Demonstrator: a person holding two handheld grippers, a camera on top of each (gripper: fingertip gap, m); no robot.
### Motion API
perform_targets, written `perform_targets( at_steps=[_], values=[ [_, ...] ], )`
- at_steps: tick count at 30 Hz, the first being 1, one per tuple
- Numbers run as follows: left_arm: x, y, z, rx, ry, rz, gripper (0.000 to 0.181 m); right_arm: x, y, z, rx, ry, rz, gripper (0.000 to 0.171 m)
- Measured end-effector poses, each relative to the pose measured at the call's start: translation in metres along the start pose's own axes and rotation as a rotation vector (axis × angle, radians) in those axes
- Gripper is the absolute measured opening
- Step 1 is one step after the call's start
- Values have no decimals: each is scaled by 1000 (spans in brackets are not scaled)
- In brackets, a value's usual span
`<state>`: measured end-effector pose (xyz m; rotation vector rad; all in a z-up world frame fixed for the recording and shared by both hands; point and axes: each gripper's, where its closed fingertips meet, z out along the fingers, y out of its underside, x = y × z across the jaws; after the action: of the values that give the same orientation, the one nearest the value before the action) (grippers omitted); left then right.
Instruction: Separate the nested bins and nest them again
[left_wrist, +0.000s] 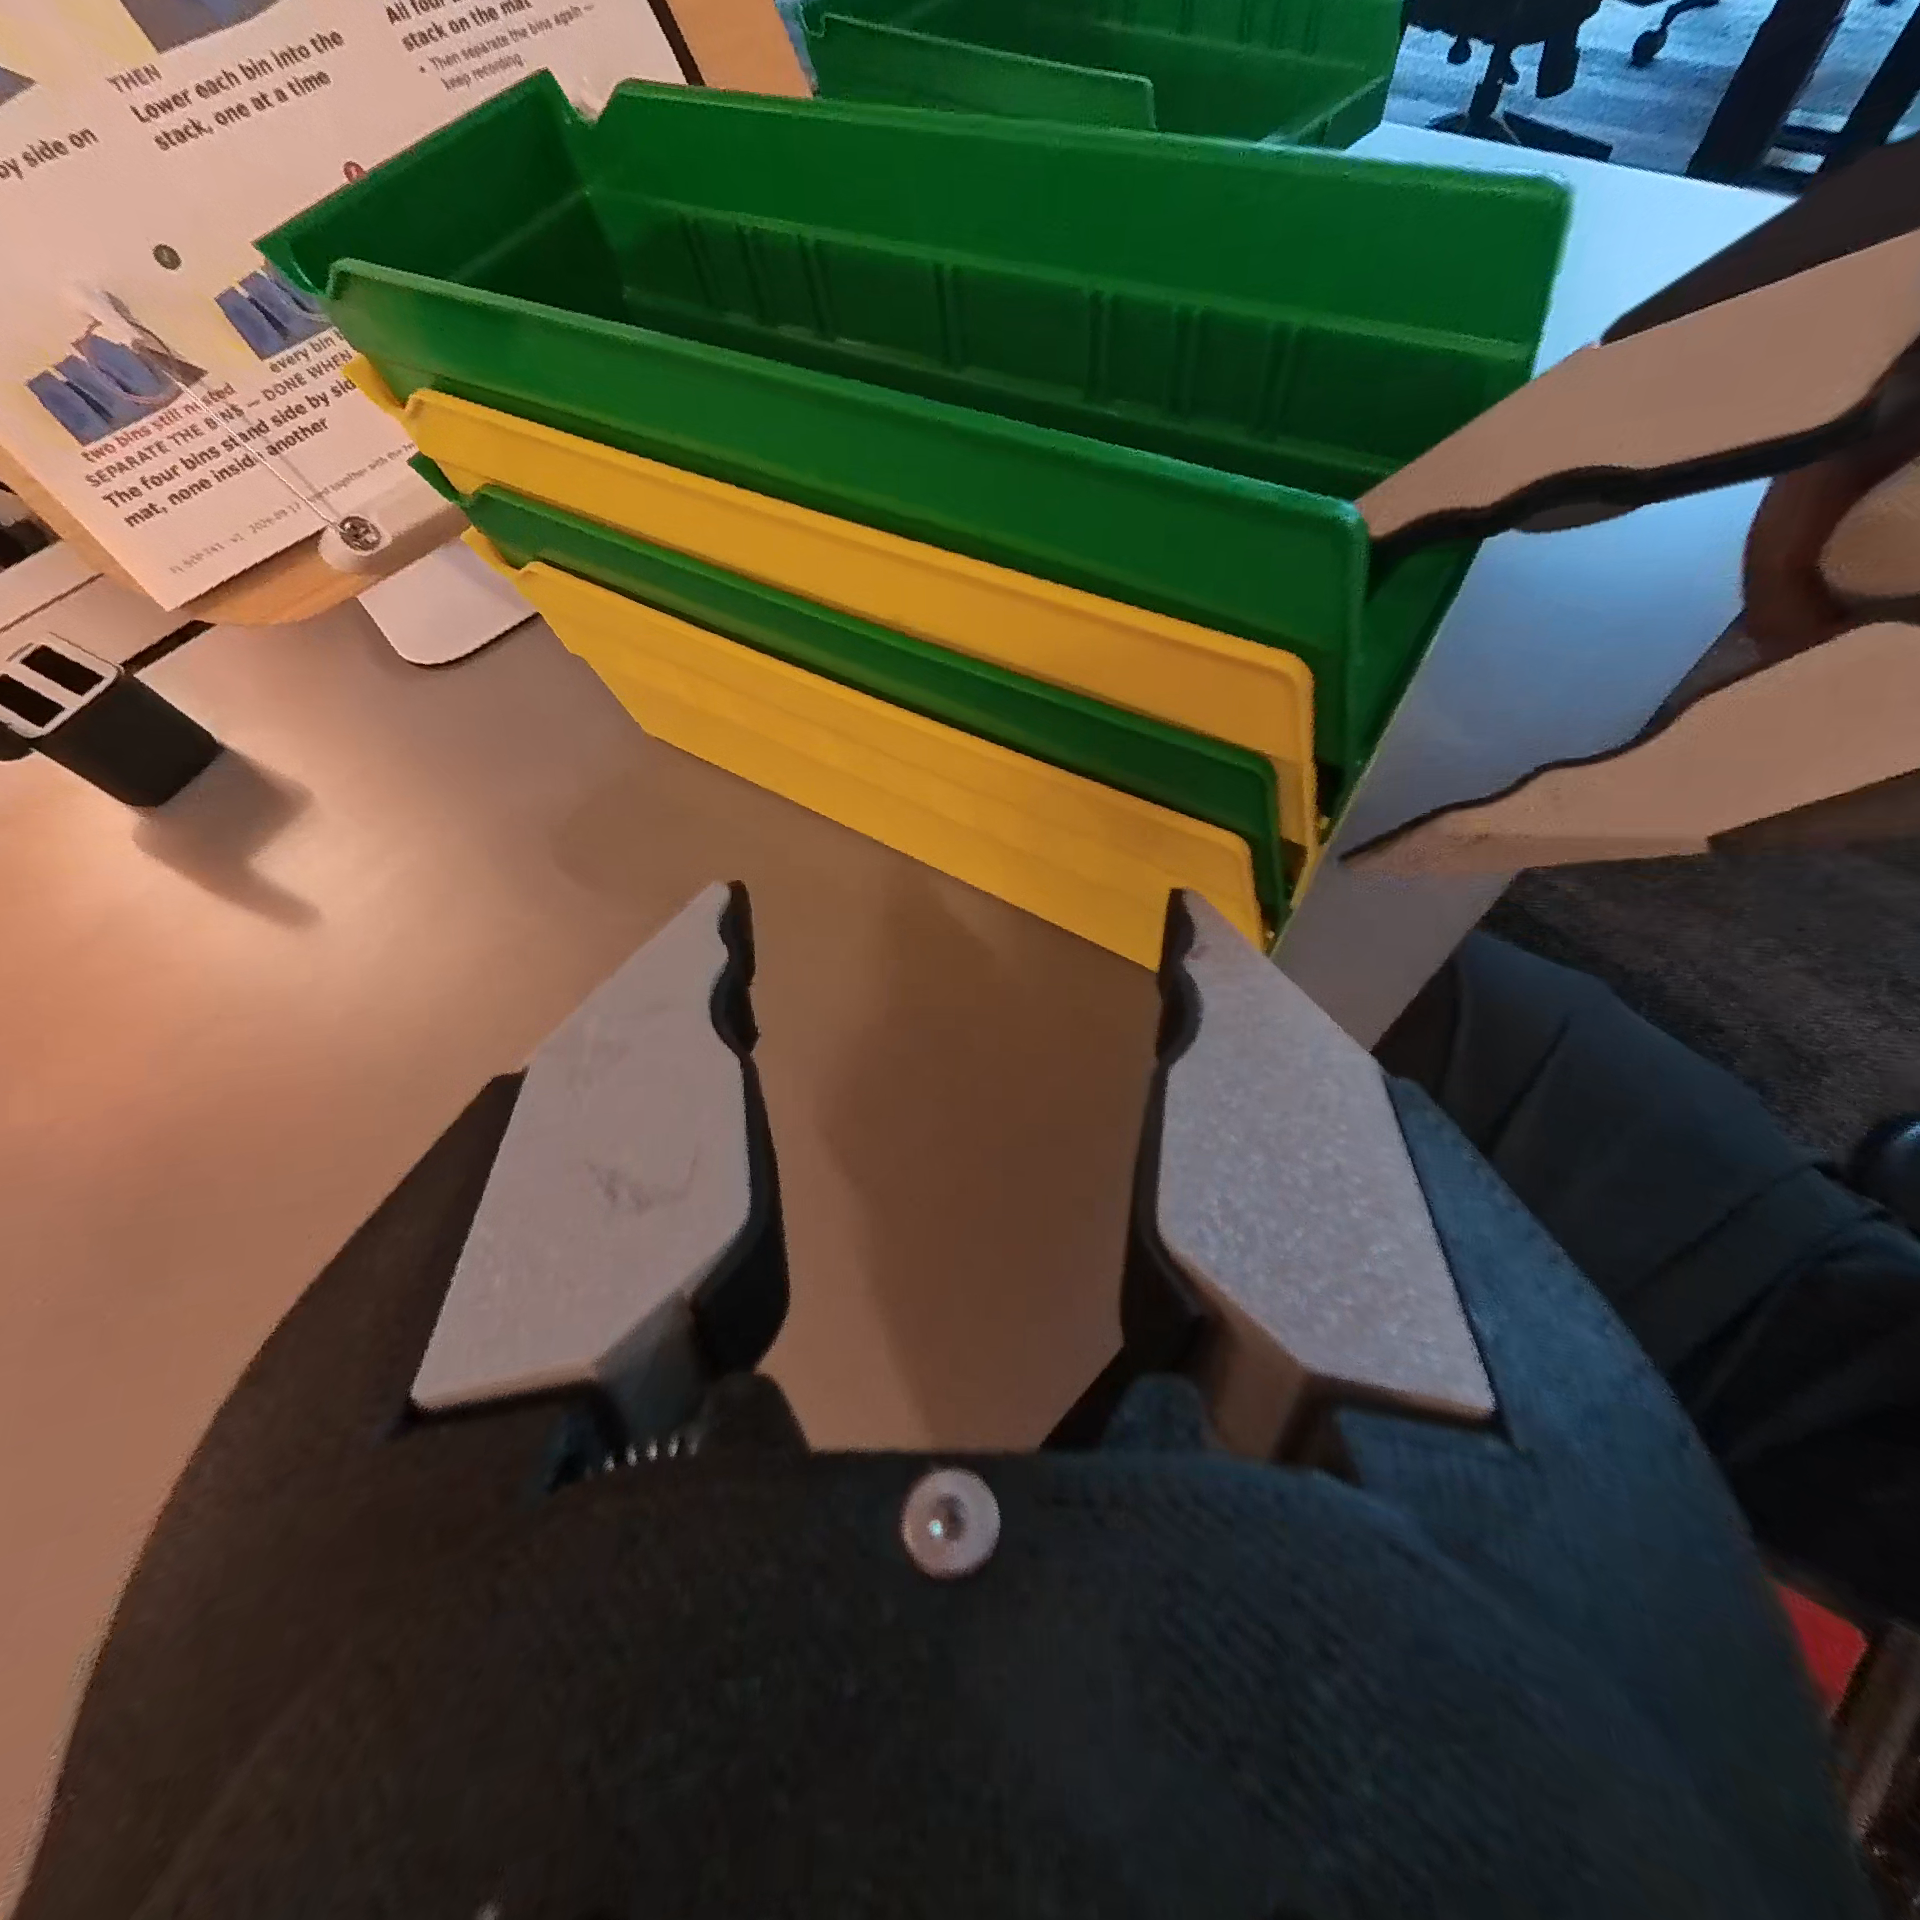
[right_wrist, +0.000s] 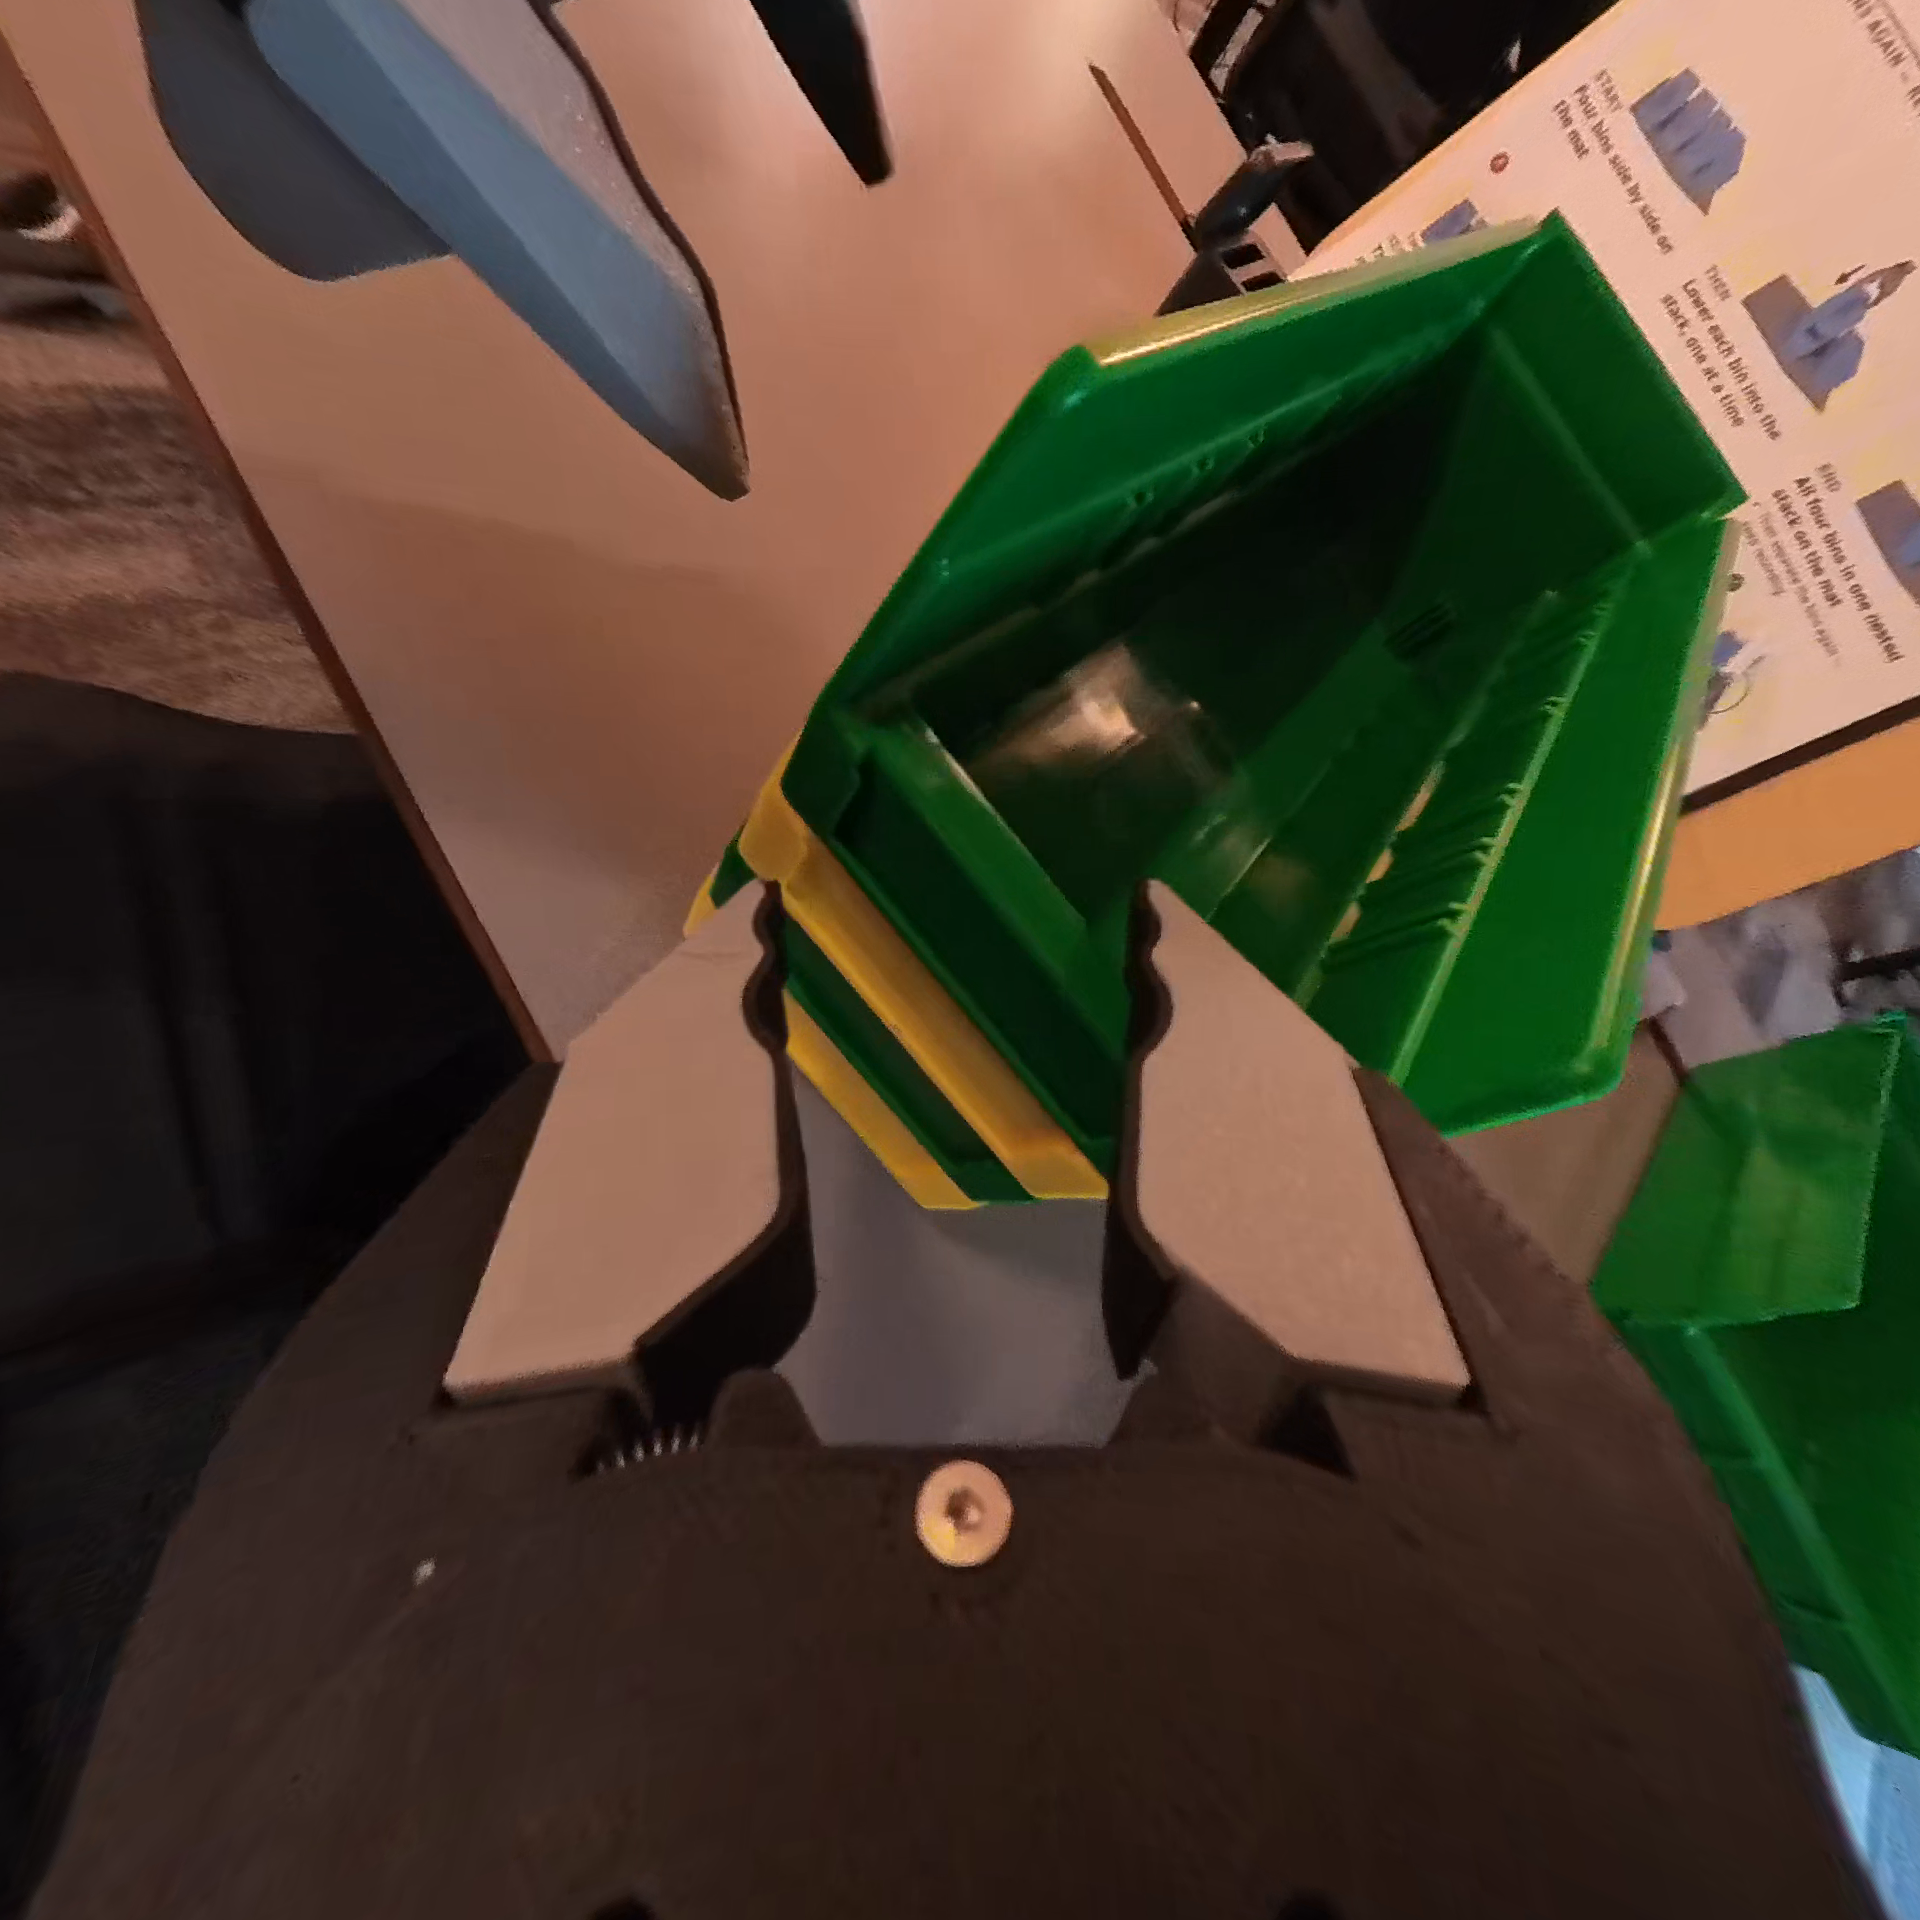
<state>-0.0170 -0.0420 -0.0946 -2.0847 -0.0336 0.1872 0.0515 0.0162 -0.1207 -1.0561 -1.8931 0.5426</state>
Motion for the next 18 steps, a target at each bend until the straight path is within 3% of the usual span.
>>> perform_targets(
  at_steps=[6, 12, 18],
  values=[
    [5, 3, 6, -18, 10, 7, 77, 8, -1, 0, 0, 45, 20, 68],
    [5, 4, 8, -23, 10, -15, 75, 2, -1, 5, -14, -25, -18, 63],
    [4, 4, 7, -25, 3, -14, 76, 1, -1, -1, -30, -38, 3, 46]
  ],
)
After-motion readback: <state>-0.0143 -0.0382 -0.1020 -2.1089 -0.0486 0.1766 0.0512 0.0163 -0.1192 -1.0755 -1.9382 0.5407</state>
